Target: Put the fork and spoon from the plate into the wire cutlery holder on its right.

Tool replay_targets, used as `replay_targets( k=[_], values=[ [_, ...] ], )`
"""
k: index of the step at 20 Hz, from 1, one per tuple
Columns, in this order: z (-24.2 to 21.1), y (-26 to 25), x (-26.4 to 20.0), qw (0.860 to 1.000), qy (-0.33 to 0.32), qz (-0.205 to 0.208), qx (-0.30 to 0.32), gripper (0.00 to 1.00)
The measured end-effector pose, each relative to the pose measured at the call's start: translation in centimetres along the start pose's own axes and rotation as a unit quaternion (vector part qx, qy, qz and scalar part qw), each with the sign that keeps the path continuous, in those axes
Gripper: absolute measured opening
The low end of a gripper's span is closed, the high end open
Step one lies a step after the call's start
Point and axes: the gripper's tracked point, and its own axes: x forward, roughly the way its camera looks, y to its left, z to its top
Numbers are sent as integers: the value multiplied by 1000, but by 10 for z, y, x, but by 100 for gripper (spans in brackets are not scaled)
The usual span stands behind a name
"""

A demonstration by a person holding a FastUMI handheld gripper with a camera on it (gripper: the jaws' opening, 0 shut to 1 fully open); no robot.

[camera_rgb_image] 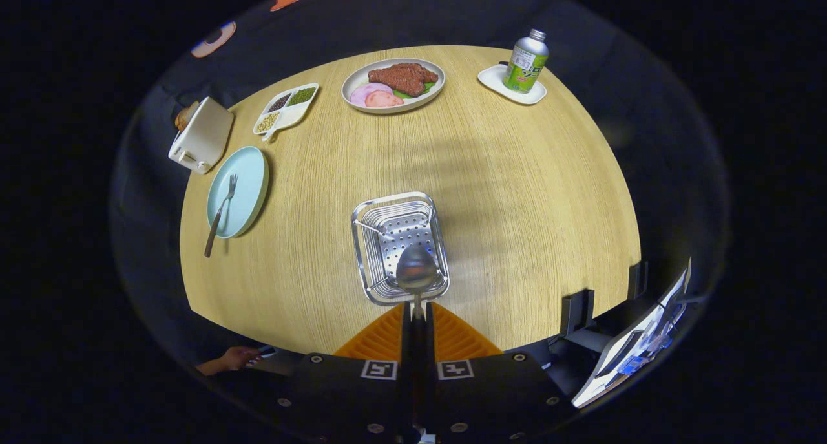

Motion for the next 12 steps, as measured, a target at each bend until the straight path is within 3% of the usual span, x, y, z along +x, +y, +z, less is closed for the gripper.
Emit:
replay_targets(
  k=[8, 12],
  values=[
    [49, 7, -19, 996, -82, 21, 4, 17],
    [81, 31, -42, 986, -158, 44, 4, 31]
  ],
)
